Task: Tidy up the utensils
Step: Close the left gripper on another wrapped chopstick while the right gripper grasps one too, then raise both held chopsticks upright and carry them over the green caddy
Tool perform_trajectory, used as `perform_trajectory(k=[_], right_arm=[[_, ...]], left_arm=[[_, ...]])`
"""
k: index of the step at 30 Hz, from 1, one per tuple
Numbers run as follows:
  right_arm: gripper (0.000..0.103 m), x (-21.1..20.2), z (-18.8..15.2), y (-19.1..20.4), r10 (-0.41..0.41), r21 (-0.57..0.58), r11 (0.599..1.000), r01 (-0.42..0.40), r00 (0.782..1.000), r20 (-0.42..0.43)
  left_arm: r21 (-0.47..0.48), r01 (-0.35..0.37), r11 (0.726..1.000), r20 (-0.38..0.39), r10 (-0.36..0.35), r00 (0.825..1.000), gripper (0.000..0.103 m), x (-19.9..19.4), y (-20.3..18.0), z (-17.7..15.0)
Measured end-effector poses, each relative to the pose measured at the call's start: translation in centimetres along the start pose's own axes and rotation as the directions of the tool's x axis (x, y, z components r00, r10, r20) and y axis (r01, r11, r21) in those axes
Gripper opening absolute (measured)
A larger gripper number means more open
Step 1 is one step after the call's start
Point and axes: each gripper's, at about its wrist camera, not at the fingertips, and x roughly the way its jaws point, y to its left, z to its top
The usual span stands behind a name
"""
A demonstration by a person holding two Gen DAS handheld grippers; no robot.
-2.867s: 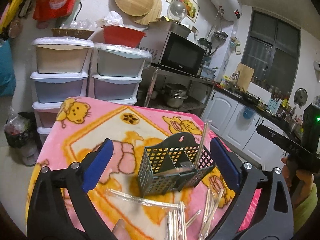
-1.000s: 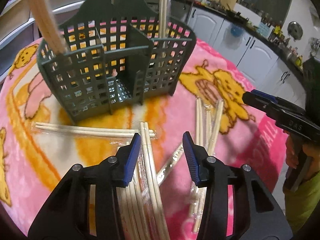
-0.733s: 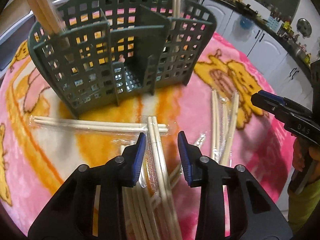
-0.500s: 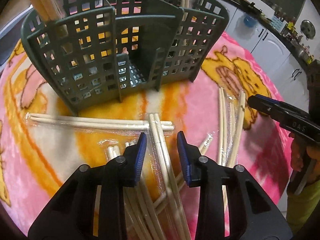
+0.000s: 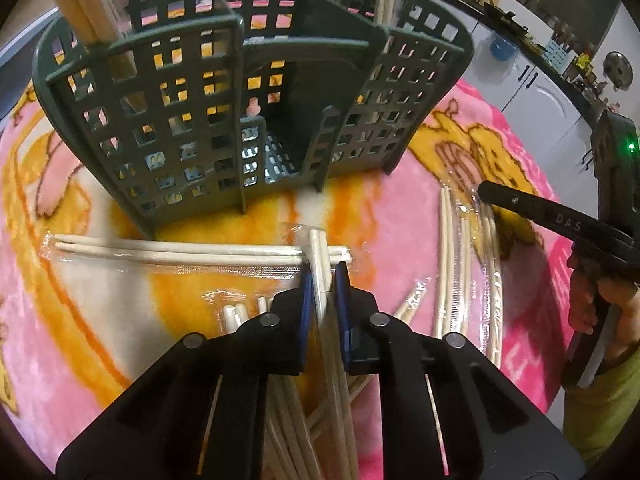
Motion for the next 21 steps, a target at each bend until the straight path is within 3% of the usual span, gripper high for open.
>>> perform_trajectory(k=[10,21], right_arm=[[0.006,-5.0,1.1,2.8,0.081,-0.077,0.994,-0.072,0.989,0.124],[0.006,-10.7,1.3,7.8,0.168,-0.223,0.968,-0.115,0.957,0.237]], left_arm=[[0.026,0.046,0.999,0.106,-0.048,0.993,0.004,-4.4,-1.0,1.0],[0.049,0.05,0.998,0.222,-0.059,0.973,0.003,-8.9,-2.2,2.0]])
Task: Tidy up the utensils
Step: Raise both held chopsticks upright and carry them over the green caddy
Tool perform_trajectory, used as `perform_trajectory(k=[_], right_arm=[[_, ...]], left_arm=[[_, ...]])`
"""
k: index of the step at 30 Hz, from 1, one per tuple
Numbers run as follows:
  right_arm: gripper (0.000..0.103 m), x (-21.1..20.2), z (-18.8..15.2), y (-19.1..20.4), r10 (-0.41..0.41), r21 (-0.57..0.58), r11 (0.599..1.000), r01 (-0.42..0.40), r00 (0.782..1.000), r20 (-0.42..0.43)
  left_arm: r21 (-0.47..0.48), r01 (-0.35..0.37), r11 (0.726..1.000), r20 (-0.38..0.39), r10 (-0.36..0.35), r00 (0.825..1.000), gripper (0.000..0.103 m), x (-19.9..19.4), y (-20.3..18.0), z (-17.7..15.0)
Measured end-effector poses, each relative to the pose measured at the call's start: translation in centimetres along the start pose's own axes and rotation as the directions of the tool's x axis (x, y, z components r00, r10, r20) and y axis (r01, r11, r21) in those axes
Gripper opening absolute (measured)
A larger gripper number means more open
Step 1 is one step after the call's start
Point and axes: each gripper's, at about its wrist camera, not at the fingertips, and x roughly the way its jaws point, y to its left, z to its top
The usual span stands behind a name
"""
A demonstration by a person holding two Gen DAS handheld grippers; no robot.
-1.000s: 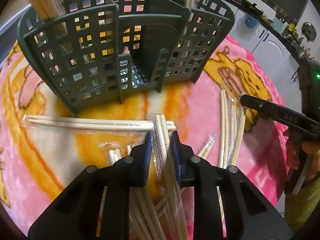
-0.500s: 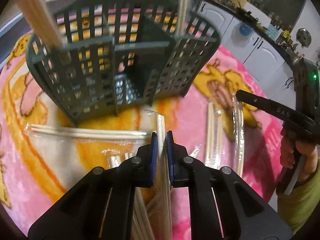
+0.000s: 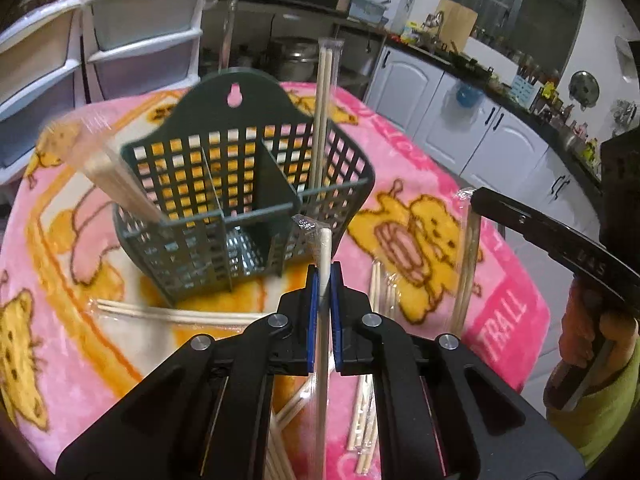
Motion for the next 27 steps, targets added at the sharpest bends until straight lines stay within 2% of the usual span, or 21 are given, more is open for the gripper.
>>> perform_trajectory(k=[7,16,27], right_arm=[[0.005,-2.2,1.0,2.6,0.003,-0.078,0.997,0.001,0.998,0.062],[0.005,-3.4,2.1,4.5,0.013,-0.118,0.993,0.0,0.994,0.109],[0.005,-4.5,3.9,6.8,0.016,-0.175,0.984,0.016,0.983,0.181]], left_arm=[[0.005,0.002,1.0,0.064,-0.002,0.998,0.003,-1.8,-0.3,0.9],[0.011,0.004,1.0,0.144,-0.005,0.99,0.003,-4.6,-0.7,2.3],[0.004,0.013,1.0,0.249,-0.014,0.968,0.003,-8.1,-0.4,4.7]])
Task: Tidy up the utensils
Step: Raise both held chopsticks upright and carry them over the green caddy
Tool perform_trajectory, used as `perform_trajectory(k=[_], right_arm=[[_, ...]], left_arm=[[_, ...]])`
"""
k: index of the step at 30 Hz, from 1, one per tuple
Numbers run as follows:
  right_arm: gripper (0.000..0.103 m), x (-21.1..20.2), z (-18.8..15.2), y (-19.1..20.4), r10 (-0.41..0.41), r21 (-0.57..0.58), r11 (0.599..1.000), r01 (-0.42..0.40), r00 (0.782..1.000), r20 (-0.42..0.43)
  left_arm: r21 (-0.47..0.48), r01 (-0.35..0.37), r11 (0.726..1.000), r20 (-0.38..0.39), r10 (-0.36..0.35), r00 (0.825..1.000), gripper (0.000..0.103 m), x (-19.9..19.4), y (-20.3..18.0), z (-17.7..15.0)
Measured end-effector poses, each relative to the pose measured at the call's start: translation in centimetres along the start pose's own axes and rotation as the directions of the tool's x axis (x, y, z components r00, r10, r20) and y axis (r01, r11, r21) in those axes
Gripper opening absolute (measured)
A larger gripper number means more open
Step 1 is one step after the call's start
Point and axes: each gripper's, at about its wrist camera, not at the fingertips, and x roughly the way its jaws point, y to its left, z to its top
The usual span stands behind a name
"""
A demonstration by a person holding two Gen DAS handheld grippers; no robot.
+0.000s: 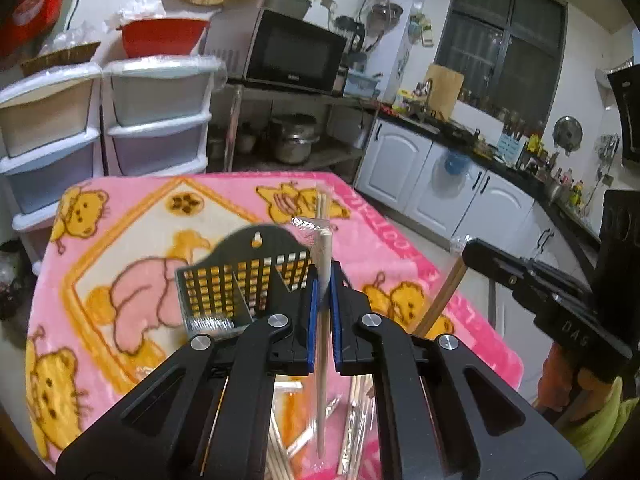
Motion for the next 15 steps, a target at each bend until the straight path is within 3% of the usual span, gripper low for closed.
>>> perform_trajectory(k=[15], right_arm=[[0.005,-0.2,2.4,0.6,0.006,-0.005,1.0,-0.006,0.997,0.074]], left_arm=[[-0.069,-0.046,0.997,0.172,0.057,0.983,0.003,-2.1,0.8,4.3]])
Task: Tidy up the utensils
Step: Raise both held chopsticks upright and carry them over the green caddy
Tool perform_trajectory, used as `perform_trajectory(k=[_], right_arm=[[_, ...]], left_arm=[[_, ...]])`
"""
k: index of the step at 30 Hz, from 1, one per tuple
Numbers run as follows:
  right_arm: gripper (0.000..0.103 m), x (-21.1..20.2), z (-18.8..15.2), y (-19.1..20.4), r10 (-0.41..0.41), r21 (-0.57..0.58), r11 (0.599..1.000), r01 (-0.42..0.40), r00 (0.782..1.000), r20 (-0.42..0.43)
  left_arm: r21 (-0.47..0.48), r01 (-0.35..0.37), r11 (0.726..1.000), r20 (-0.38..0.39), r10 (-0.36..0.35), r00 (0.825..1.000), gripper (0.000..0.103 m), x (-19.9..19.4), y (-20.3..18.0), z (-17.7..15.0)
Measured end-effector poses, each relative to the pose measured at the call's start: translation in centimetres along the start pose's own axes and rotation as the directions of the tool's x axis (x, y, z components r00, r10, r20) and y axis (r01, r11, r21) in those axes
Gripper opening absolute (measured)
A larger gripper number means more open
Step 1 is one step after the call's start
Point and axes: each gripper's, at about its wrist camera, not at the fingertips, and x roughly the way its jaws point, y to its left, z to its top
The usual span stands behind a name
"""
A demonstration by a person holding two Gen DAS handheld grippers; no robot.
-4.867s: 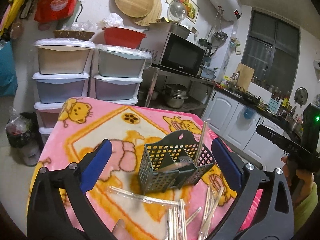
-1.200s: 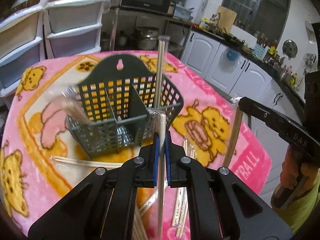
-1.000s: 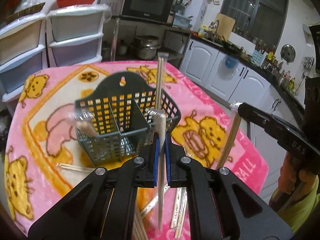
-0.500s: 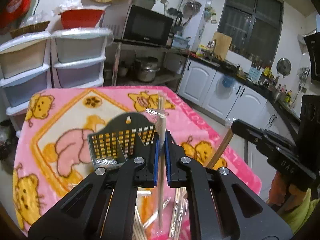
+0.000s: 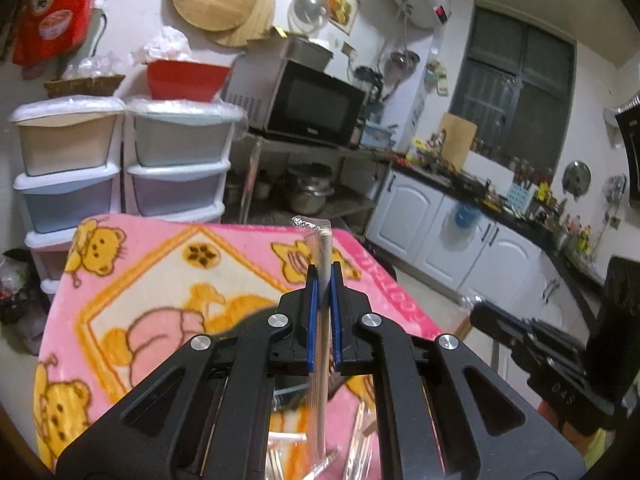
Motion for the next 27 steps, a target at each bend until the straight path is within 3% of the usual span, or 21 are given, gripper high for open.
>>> perform_trajectory(k=[11,27], right_arm=[[0.005,0.2,2.5,0.0,0.003,0.001,1.0,-0.004,0.997,0.071],[0.005,2.0,6.5,-0.3,-0.006,-0.024,1.0,0.01,0.986,0.167]], left_arm=[[-0.034,-0.052,0.998,0.09,0.055,0.994,0.003,0.5,0.4,2.1],[-0.026,-0.115,0.993,0.15,0.117,0.982,0.003,3.4,-0.3,3.9]])
